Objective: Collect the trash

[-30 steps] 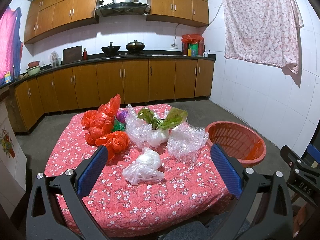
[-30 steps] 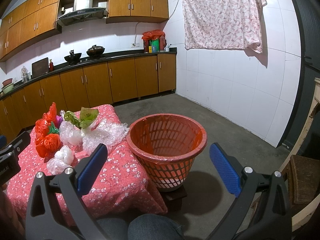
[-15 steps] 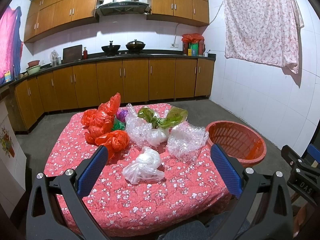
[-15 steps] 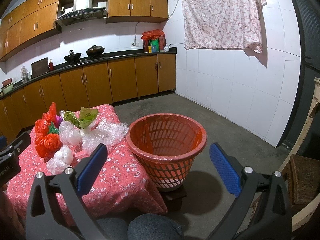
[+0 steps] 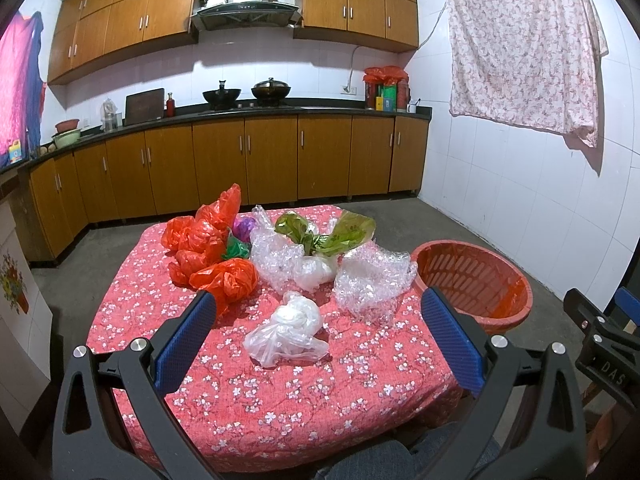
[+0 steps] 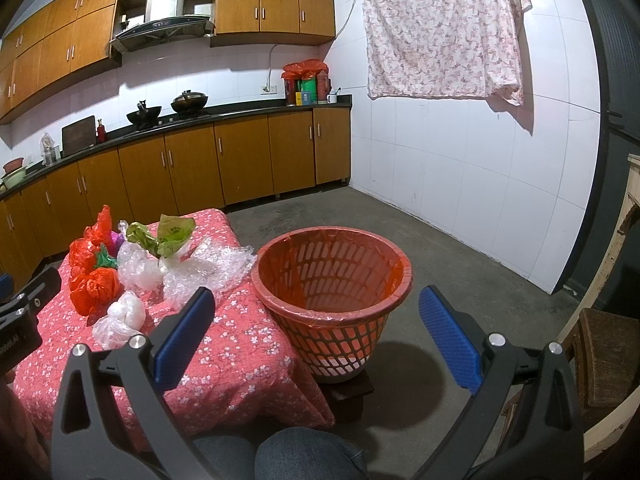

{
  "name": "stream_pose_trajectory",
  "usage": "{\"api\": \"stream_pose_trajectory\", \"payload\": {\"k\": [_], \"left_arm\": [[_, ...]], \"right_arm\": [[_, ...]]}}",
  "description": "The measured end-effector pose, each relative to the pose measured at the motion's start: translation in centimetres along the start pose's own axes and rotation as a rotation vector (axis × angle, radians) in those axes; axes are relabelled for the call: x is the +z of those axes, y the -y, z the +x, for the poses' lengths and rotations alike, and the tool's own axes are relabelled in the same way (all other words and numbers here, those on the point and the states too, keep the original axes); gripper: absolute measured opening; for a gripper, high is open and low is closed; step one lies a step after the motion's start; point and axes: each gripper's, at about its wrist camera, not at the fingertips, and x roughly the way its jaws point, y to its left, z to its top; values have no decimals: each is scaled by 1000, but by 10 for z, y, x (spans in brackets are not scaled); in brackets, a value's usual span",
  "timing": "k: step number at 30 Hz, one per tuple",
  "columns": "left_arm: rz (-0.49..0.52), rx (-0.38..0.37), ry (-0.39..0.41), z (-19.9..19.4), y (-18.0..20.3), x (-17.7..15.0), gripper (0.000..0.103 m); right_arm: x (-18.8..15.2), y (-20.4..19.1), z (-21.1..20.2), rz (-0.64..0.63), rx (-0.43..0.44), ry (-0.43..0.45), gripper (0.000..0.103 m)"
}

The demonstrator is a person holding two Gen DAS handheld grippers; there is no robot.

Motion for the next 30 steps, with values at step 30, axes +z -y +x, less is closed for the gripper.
{"api": "stream_pose_trajectory", "payload": {"k": [30], "left_arm": [[-74,166,-116,43,-65,-34,101]], "right_arm": [[-8,-19,56,-55,35,-71,99]]}}
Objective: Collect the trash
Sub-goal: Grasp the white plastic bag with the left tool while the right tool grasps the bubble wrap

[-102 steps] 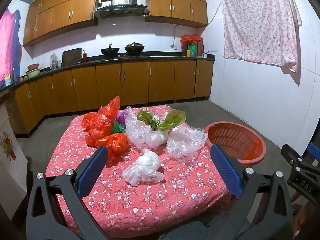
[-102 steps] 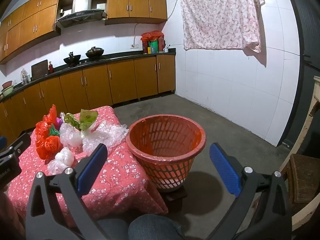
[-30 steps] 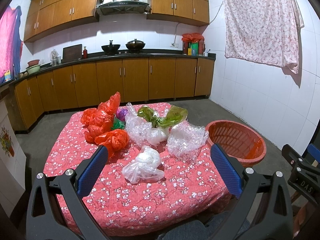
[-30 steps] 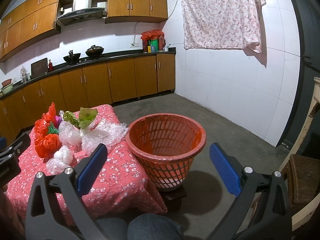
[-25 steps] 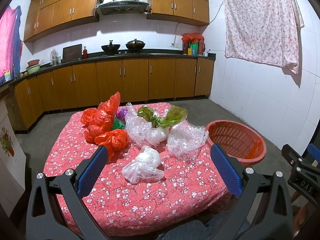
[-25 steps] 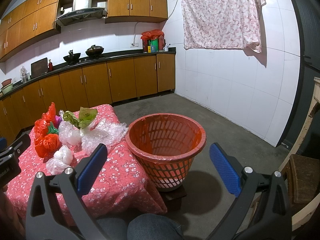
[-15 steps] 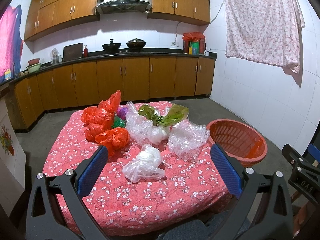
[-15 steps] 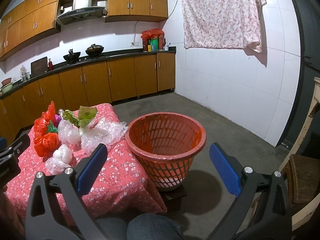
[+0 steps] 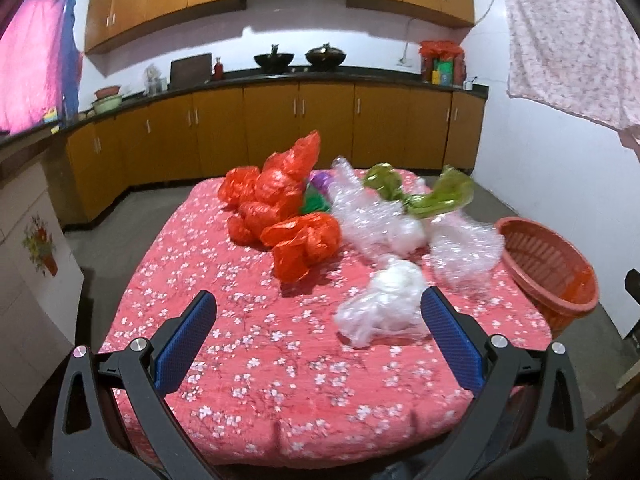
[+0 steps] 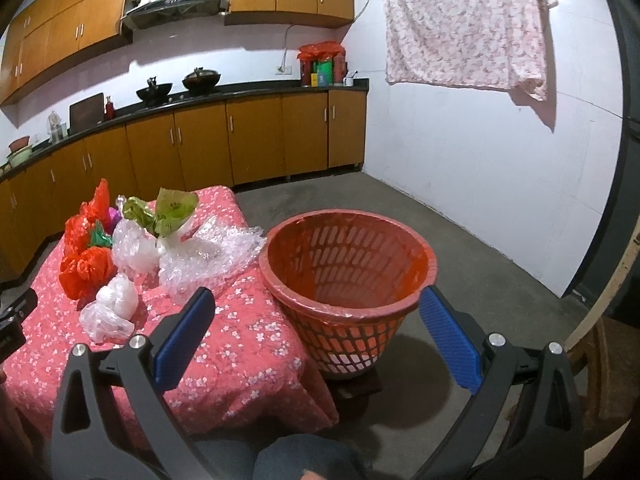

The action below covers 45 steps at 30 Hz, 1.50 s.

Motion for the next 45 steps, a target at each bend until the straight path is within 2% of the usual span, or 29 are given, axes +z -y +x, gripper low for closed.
{"api": "stream_pose_trajectory", "payload": {"k": [3,7,12,15,18,20,23,27,35,39,45], "left_arm": [[8,-30,-10,17,2,3,101],[56,-87,-27,45,29,8,101],[119,-115,-99,87,51,4,90],[136,-123,-157,107,57,-3,83],[122,-144,-188,116,55,-6,67],[108,-163,-199,120,50,-6,51],[94,-181,-185,115,46,-7,43],[82,-177,-160,103,34,-3,41],[19,-120,-89,72,-14,20,41],[-12,-74,-61,67,-35,32,41],[-39,-5,-62,80,-58,40,41]], "right_arm": [[1,-6,12,-5,-7,-16,99],[0,-13,24,-28,-14,-29,99],[1,-20,37,-45,-14,-47,99],[1,-23,43,-54,-11,-57,99],[2,-26,48,-62,-9,-61,99],[3,-28,51,-64,-2,-64,99],[4,-34,55,-74,13,-66,99],[6,-50,64,-89,55,-68,99],[13,-97,90,-133,183,-69,99],[17,-123,115,-138,241,-104,90],[12,-149,154,-181,225,-194,70]]}}
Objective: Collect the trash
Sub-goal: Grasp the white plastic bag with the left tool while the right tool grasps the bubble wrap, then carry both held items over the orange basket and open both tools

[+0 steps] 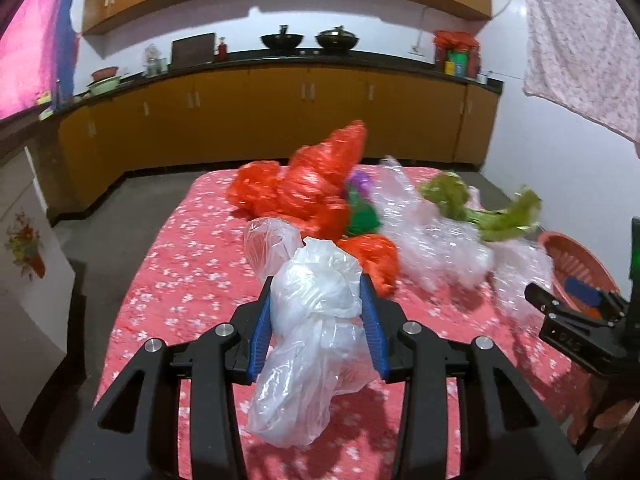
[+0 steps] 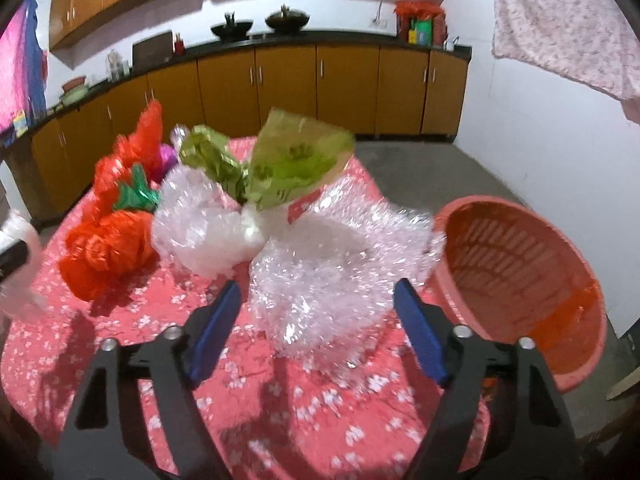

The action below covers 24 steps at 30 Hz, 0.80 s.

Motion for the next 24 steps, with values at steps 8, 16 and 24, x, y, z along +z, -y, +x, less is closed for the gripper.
{"api": "stream_pose_trajectory", "payload": {"k": [8,16,24], "left_arm": [[-13,24,-13,10,-10,0,42],[2,2,-9,5,1,0,42],[36,-67,11,-1,32,8,42]], "right_arm": [[-6,5,13,12,23,-43,19],[-4,28,-9,49,-11,26,12],[-1,66,-46,80,-61,100,12]]}}
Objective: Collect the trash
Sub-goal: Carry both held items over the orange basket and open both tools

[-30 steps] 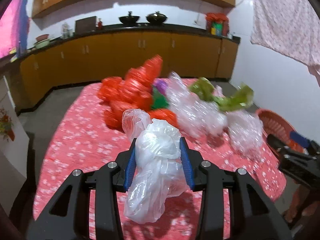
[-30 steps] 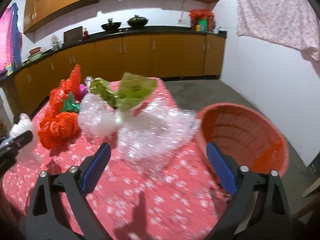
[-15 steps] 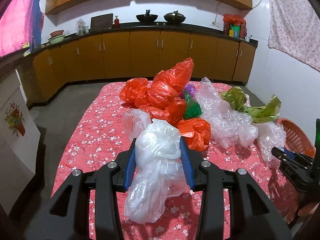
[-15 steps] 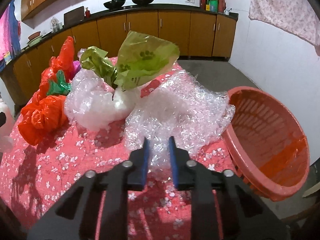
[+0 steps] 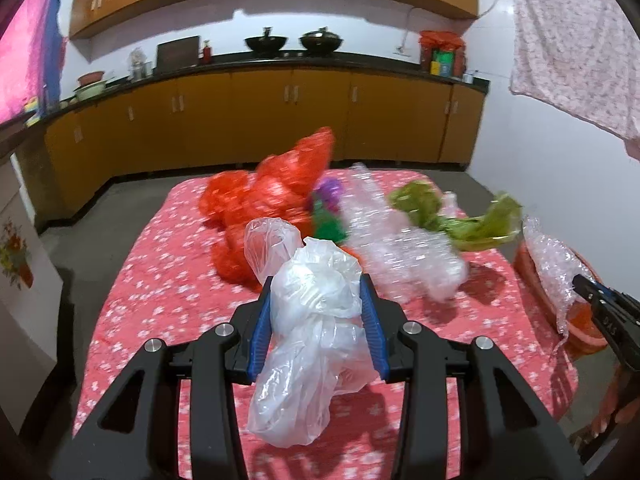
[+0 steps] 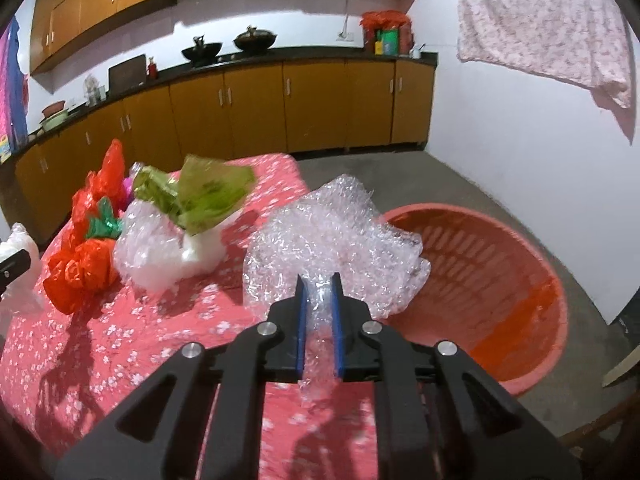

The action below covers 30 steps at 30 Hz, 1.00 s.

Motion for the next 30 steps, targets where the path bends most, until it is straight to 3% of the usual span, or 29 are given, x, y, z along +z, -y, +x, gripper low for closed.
{"api": "stream_pose_trajectory", "payload": {"k": [12,23,30], "left_arm": [[116,-183,18,7,101,17,42],[241,-384,10,29,207,25,41],[290,-463,-19,53,247,27,41]], "right_arm": [[6,88,-21,41,-145,34,12],[12,127,-25,47,-170,47,12],[11,143,-15,56,-166,32,12]]}}
